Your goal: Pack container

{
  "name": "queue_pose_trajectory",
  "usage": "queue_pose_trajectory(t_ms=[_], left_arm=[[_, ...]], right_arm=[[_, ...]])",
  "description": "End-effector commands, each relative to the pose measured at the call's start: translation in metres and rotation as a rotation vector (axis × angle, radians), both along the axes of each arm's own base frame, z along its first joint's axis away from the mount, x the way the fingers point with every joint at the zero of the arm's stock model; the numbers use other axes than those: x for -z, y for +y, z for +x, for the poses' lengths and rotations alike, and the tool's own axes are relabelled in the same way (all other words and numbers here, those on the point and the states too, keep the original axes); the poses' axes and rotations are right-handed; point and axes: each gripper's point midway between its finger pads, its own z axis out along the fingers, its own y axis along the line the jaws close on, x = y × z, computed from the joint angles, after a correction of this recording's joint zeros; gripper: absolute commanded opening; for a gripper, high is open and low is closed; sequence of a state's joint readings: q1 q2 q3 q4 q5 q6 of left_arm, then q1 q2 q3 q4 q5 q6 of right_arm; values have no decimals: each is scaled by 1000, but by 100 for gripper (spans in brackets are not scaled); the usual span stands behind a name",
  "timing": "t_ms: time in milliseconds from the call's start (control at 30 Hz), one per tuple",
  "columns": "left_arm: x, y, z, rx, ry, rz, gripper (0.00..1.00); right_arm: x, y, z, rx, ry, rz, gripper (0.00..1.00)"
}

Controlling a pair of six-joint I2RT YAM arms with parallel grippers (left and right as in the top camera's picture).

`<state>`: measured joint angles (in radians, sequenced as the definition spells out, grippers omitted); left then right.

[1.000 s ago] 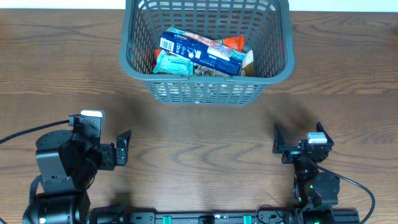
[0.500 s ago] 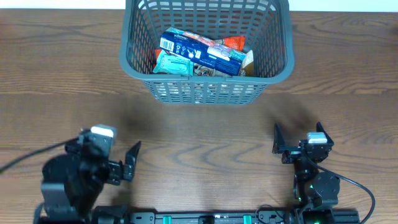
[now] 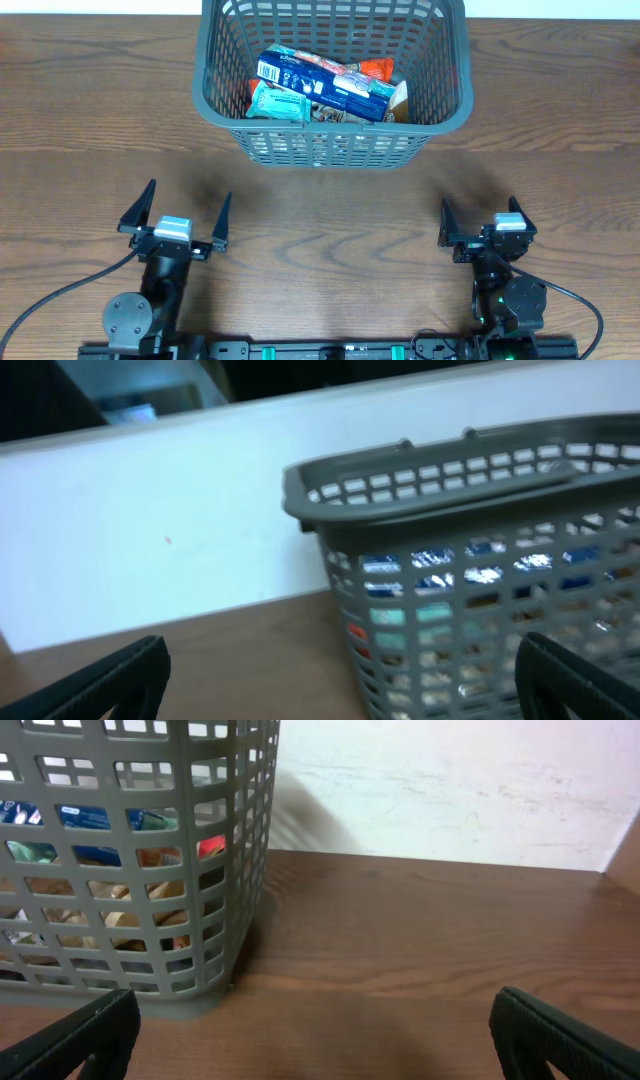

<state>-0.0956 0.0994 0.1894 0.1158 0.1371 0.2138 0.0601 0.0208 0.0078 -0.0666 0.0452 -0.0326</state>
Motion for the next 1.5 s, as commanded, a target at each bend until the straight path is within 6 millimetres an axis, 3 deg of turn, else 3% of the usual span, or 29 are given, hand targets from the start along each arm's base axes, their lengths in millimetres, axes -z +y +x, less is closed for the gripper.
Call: queue_pose_trajectory(t_ms=[0, 467, 767, 900, 1133, 1467], left_arm=[[-2, 14, 0, -81, -50, -7, 99], [40, 44, 6, -252, 14, -101, 99], [91, 41, 9, -237, 190, -174, 99], [113, 20, 6, -125, 290, -165, 98], [112, -3, 4, 13, 306, -199, 98], [111, -13, 2, 70, 309, -205, 98]], right_arm=[[0, -3, 0, 15, -3, 13, 99], [0, -3, 0, 15, -3, 13, 99], [0, -3, 0, 15, -3, 13, 99], [0, -3, 0, 15, -3, 13, 99], [0, -3, 0, 15, -3, 13, 99], [0, -3, 0, 15, -3, 13, 99]])
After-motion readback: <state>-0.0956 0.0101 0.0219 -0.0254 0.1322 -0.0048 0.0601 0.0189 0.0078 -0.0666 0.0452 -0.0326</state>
